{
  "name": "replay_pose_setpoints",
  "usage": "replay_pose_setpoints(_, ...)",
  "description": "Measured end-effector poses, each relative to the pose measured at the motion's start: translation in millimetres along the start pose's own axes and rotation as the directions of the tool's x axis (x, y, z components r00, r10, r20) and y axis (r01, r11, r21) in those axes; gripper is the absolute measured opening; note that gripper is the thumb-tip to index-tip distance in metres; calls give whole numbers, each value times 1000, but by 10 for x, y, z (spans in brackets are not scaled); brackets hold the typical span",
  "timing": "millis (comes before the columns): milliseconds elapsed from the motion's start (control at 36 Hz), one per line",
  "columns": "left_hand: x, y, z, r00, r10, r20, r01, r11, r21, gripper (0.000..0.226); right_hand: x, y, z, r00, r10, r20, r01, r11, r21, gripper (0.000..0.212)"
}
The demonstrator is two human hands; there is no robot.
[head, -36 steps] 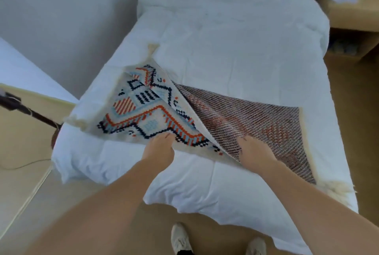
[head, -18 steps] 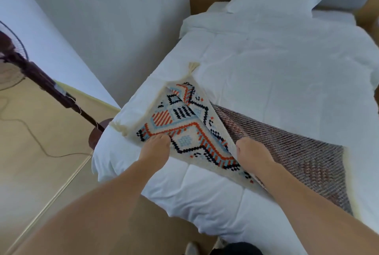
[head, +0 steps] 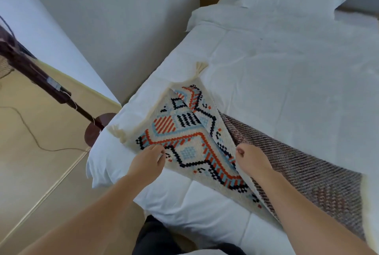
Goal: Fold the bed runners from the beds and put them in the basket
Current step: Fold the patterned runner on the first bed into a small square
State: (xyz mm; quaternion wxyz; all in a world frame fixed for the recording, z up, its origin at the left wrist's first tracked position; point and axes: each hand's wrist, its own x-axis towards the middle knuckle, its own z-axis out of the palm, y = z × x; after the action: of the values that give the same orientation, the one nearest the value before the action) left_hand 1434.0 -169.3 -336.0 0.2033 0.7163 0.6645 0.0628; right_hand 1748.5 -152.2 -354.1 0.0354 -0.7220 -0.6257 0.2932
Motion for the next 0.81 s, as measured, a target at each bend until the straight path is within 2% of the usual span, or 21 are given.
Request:
replay_pose_setpoints(28,98,-82,-14,1000,19,11,-19,1000,-1,15,90,-53,18,1000,13,14,-14,999,30,19)
replay_pose_setpoints(167,842,-547,-63,990,103,101,-104,995,6,14,733,-358,68,991,124,54,-128,989,77,34)
replay_pose_setpoints(389,2493,-1209,-82,940,210,270,-249,961,119,32,2195,-941,403,947,312,75,-319,942,105,52)
replay_pose_setpoints(528,3134,-1572,49,916,246,317,-295,948,119,35,2976,-1132,652,911,412,14,-411,906,100,61)
replay_pose_setpoints(584,3271,-1672,130,896,275,348,-335,934,125,36,3158,-1106,782,871,490,-36,-486,871,71,56)
replay_pose_setpoints(667,3469,-1759,251,858,335,390,-415,899,141,36,3266,-1077,949,800,596,-65,-593,803,60,33)
replay_pose_setpoints(722,3678,-1725,323,830,383,406,-474,867,152,37,3260,-1063,1001,803,575,-156,-583,812,-9,21)
replay_pose_setpoints(806,4147,-1460,442,788,462,407,-555,819,146,43,3252,-1065,1034,854,452,-259,-495,859,-132,23)
